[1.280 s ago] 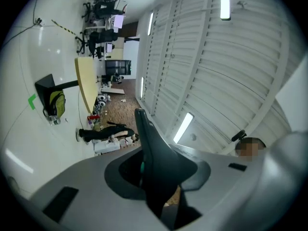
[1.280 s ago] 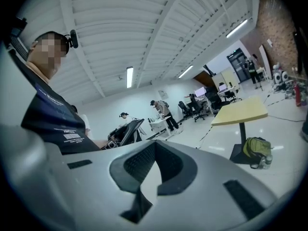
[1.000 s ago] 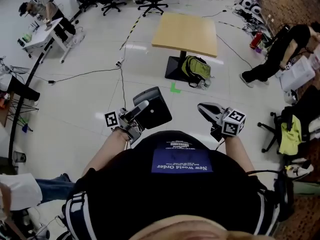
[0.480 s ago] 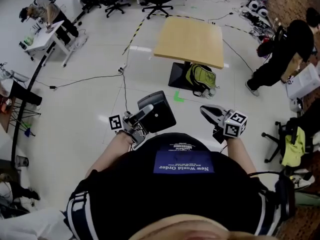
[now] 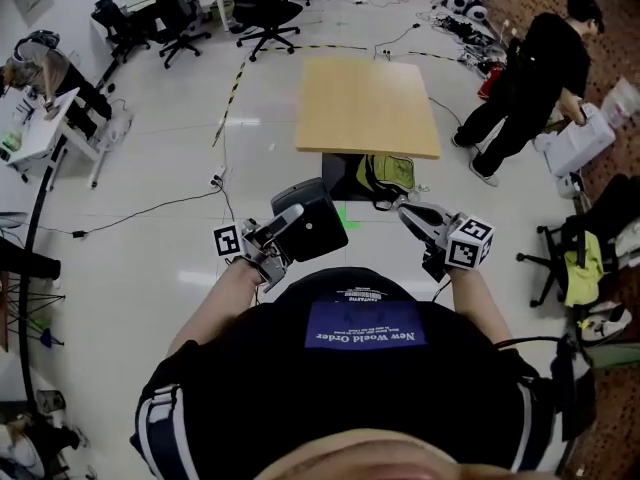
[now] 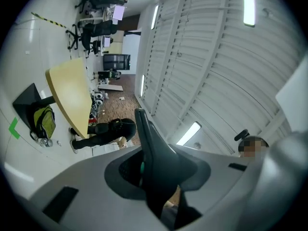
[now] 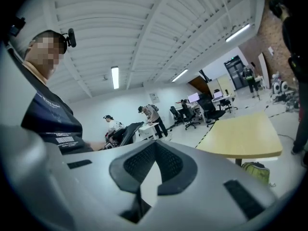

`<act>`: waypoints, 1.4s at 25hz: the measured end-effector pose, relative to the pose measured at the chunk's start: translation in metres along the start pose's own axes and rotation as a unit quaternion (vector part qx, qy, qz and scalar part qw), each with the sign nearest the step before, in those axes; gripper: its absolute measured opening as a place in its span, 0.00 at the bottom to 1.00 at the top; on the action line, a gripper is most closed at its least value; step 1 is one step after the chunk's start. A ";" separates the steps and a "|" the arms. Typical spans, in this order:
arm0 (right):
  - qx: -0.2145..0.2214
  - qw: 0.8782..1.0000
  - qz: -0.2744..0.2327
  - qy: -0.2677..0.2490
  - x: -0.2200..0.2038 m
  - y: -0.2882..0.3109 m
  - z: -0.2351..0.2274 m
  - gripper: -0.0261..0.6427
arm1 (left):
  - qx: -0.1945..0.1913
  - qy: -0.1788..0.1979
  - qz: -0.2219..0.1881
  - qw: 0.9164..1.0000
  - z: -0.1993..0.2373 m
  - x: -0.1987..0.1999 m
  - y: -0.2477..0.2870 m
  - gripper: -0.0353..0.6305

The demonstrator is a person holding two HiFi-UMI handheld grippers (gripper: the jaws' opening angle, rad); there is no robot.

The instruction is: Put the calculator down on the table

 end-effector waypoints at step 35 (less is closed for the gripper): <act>0.146 0.987 0.052 -0.028 0.112 0.184 -0.335 0.01 | 0.110 0.064 -0.105 0.986 0.201 0.202 0.150 0.26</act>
Point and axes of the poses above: the fingertips, and each gripper's own axes: y forward along the fingers, z to its left, x out of its top, the point moved 4 cm from there along -y, backward along the fingers, and after that the axes turned 9 degrees about -x, right-handed, at the moved point
